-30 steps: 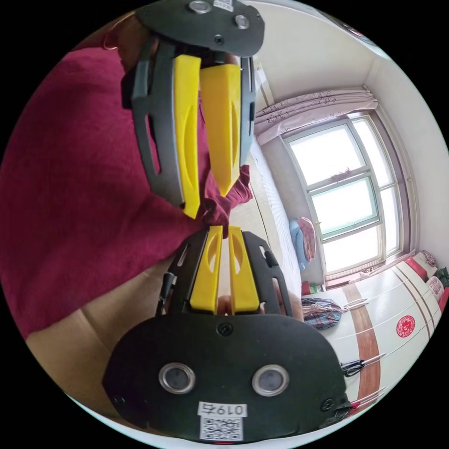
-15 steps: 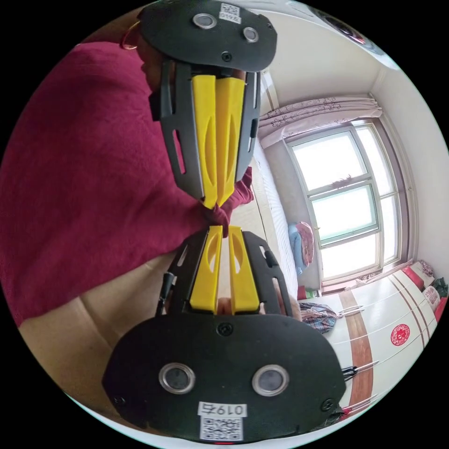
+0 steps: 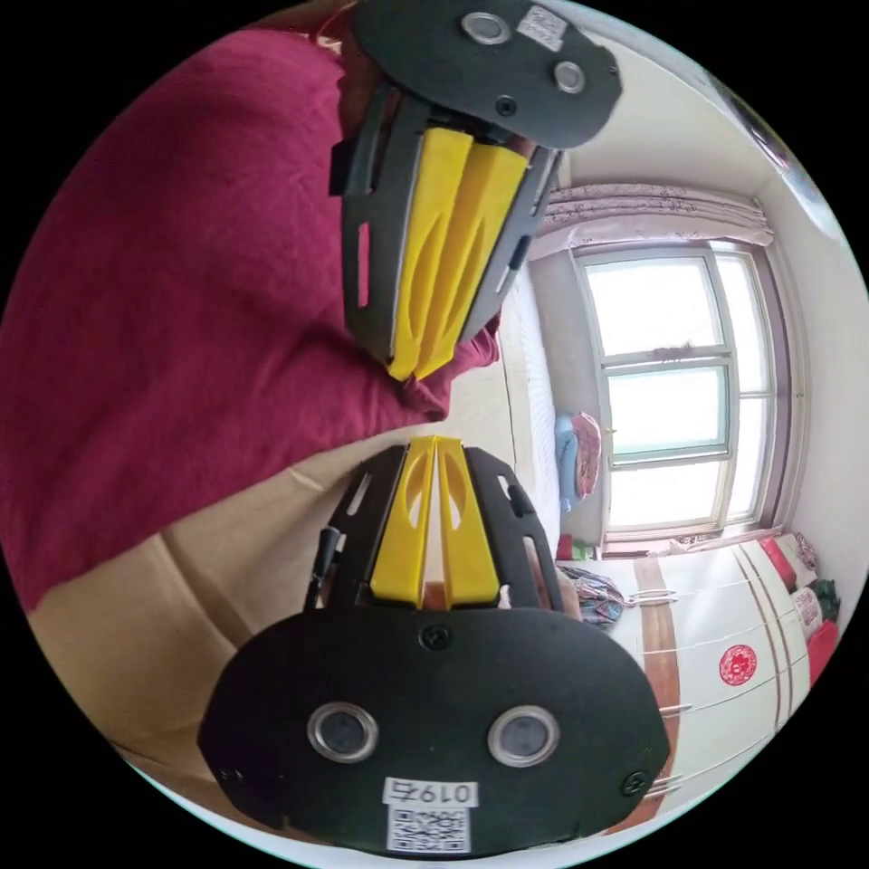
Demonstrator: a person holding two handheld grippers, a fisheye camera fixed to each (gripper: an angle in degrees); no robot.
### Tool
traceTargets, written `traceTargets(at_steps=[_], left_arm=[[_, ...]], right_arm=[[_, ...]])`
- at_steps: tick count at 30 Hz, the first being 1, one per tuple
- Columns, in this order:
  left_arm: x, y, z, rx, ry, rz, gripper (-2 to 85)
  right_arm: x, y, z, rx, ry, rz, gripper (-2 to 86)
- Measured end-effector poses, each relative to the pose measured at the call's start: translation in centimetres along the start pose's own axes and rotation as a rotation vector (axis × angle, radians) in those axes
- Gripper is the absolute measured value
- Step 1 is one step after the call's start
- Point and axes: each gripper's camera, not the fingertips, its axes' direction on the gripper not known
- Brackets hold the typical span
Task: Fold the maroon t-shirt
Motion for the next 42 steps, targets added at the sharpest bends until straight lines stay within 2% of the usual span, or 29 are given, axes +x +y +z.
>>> traceTargets(at_steps=[5, 7, 16, 22, 26, 28, 32, 33, 36, 38, 42], left_arm=[[-3.5, -0.9, -1.7, -0.008, -0.034, 0.008, 1.4], [-4.9, -1.3, -2.2, -0.012, -0.047, 0.004, 1.5], [-15.9, -1.9, -5.2, -0.001, 0.024, -0.075, 1.4], [-26.8, -0.7, -8.5, 0.046, 0.103, -0.243, 1.2], [-37.9, 0.3, -10.1, 0.083, 0.141, -0.492, 1.2], [-43.7, 0.5, -10.1, 0.077, 0.179, -0.634, 1.1], [-56.9, -0.1, -8.0, 0.114, 0.490, -0.865, 0.8], [-60.1, -0.6, -6.9, 0.110, 0.579, -0.902, 0.7], [-67.0, -2.1, -3.6, 0.036, 0.693, -0.984, 0.7], [-70.4, -2.8, -1.8, 0.004, 0.751, -1.026, 0.6], [-77.5, -4.3, 0.7, -0.108, 0.760, -1.062, 0.7]], right_arm=[[5.4, -1.2, -5.9, 0.193, -0.124, 0.298, -1.0], [6.3, -2.2, -7.7, 0.243, -0.186, 0.329, -1.0], [7.3, -9.2, -14.8, 0.144, -0.183, 0.196, -1.0], [12.4, -12.1, -21.1, 0.164, -0.210, 0.252, -1.0], [20.4, -12.2, -26.6, 0.235, -0.217, 0.447, -1.0], [25.0, -11.5, -28.7, 0.277, -0.201, 0.616, -1.0], [35.4, -10.8, -30.7, 0.243, -0.267, 0.922, -0.9], [36.8, -10.9, -30.8, 0.244, -0.293, 0.942, -0.9], [42.9, -12.3, -30.8, 0.181, -0.402, 1.017, -0.8], [46.5, -13.9, -30.4, 0.122, -0.544, 1.042, -0.4], [49.5, -16.1, -30.2, 0.151, -0.773, 1.035, 3.0]])
